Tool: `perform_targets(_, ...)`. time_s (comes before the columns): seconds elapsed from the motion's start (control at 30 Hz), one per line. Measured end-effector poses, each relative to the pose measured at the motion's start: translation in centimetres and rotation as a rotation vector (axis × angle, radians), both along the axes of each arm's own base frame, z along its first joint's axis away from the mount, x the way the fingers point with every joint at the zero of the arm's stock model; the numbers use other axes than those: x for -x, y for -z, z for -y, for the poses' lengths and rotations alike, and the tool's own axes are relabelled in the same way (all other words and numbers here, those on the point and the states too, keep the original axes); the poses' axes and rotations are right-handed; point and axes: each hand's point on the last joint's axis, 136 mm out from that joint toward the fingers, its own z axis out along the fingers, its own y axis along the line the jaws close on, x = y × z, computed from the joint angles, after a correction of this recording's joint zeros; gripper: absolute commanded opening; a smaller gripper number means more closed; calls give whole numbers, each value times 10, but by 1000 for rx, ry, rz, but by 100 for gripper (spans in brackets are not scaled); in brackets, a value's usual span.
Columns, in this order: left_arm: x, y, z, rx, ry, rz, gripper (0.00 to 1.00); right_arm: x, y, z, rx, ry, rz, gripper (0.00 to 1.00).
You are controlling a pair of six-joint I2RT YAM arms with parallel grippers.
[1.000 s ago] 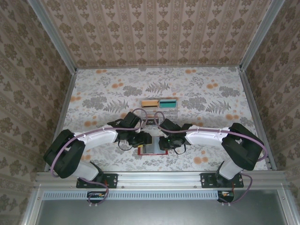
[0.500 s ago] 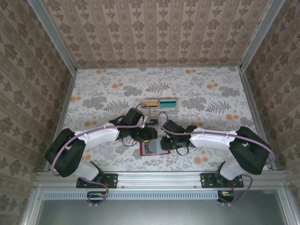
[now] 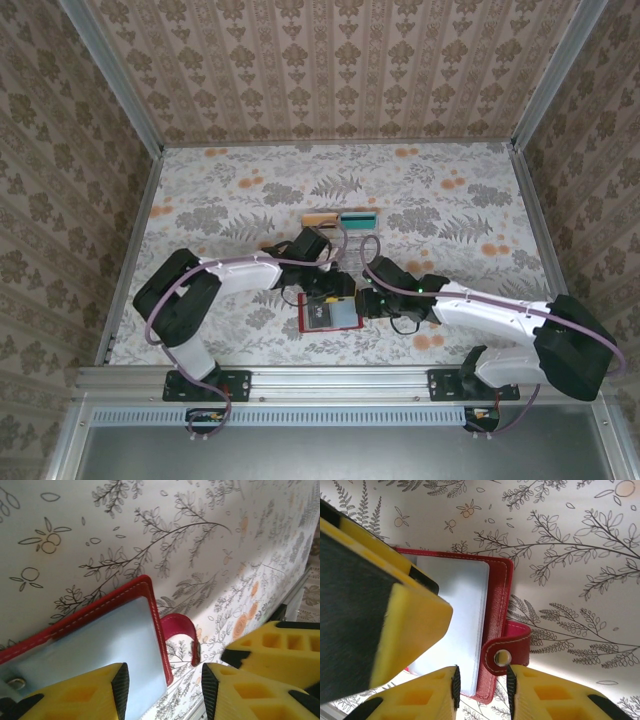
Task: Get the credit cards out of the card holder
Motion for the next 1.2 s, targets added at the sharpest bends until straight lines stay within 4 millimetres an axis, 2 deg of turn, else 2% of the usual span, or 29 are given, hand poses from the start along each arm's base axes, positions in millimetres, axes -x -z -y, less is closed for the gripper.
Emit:
perform_targets(0.13,1,1,-6,-27,-10,-3,46,1,0,1,-6,9,-1,36)
perform_targets(0.27,-6,-23,-15,-9,-44,47,43,1,-1,0,-10,6,-3,35)
perform_targets(0.33,-11,-37,-25,5,-70,81,38,1,-1,-2,-14,1,-8,35)
perform_targets(0.43,-15,-46,-43,2,-107,121,20,-2,-3,-12,-28,-15,-24,33)
perform_targets(0.53,-13,-37,-63,-44,-139,118,0,-8,-7,-29,-64,-37,-34,29)
perform_targets(0.67,-1,-7,-87,-135,-165,62,0,-13,-4,-52,-109,-73,-65,27)
perform_targets(0.77,8,7,-98,-184,-168,30,0,-11,3,-64,-134,-94,-99,26)
perform_targets(1.0,11,19,-102,-211,-167,10,0,-8,22,-77,-147,-114,-171,23)
perform_targets(1.2,14,25,-105,-223,-166,-2,0,-5,35,-81,-145,-110,-217,24)
